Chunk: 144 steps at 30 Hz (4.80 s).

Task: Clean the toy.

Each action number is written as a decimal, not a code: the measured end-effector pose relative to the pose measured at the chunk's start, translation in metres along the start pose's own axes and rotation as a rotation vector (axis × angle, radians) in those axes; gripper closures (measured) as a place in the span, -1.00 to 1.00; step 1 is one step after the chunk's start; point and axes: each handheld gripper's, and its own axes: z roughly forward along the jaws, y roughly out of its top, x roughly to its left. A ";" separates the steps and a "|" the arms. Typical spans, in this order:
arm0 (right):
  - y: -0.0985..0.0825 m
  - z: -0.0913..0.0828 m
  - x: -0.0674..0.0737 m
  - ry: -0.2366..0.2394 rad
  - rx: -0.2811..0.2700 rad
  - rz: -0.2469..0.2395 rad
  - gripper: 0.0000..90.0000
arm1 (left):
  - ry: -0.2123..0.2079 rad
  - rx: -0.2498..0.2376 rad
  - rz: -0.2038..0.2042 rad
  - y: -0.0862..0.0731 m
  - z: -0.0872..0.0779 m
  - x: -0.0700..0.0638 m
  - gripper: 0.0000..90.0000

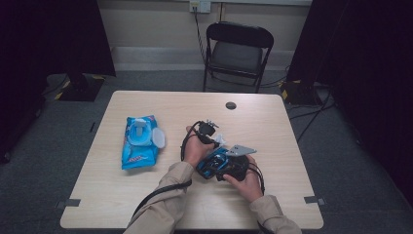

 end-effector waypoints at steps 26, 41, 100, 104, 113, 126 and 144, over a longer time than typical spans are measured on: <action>0.000 0.000 0.000 0.002 0.000 -0.001 -0.89 | 0.002 0.037 0.045 -0.011 -0.013 -0.006 0.80; 0.000 0.000 0.000 0.003 0.001 -0.001 -0.89 | -0.010 0.059 0.048 -0.025 -0.026 -0.004 0.79; 0.000 0.000 0.001 0.002 0.001 0.000 -0.89 | -0.056 0.099 -0.026 -0.084 -0.080 0.002 0.79; 0.000 0.000 0.001 0.002 0.001 0.000 -0.89 | -0.049 0.100 -0.024 -0.085 -0.086 0.003 0.79; 0.000 0.000 0.000 0.002 0.001 0.000 -0.89 | -0.041 0.061 -0.034 -0.076 -0.100 0.010 0.79; 0.000 0.000 0.000 0.002 0.001 0.000 -0.89 | -0.030 0.003 -0.003 -0.039 -0.097 0.001 0.80; 0.000 0.000 0.000 0.003 0.001 -0.002 -0.89 | -0.045 -0.016 -0.011 -0.012 -0.043 -0.014 0.80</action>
